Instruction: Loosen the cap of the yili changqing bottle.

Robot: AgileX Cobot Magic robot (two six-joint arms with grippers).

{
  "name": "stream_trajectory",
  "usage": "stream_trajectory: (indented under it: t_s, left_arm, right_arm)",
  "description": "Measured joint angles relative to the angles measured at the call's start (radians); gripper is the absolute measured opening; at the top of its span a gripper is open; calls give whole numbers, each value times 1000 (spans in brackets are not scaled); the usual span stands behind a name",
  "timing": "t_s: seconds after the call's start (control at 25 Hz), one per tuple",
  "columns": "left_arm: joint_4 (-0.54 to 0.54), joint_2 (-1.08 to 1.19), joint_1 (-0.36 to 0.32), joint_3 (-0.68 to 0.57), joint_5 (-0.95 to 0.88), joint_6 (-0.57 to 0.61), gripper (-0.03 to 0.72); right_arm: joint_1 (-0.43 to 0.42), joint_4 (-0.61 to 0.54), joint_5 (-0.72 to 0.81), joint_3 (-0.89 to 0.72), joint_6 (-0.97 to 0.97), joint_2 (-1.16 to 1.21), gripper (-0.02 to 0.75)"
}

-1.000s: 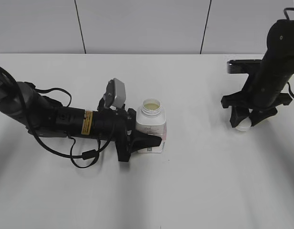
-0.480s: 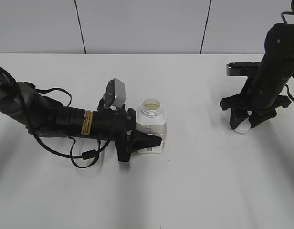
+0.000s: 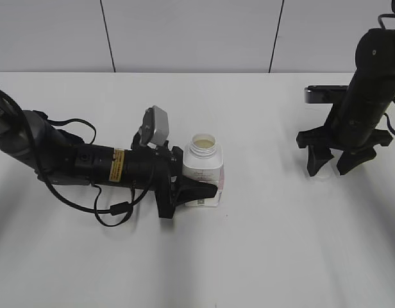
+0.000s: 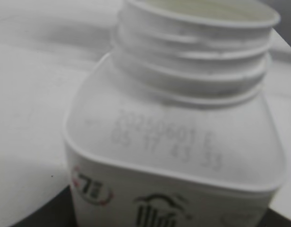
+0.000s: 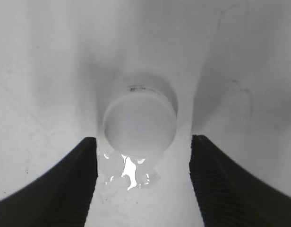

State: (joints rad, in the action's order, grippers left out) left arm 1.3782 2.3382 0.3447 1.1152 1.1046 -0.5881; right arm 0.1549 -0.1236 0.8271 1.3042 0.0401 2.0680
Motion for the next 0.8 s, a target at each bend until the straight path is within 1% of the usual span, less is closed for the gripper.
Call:
stream_trajectory:
  t_s: [0.28,0.52,0.68,0.8]
  left_arm:
    - [0,0,0,0,21,-3,371]
    - [-34,0,0,0,39,-3,443]
    - [-38,0,0,0,37,-5,456]
    - [-42,0,1,0,37,-29,473]
  right_arm:
    - [0,0,79,44,0,0,490]
    - [0,0,94,50,0,0,490]
    - [0,0,96,50,0,0,491]
    - [0,0,104,50,0,0,491]
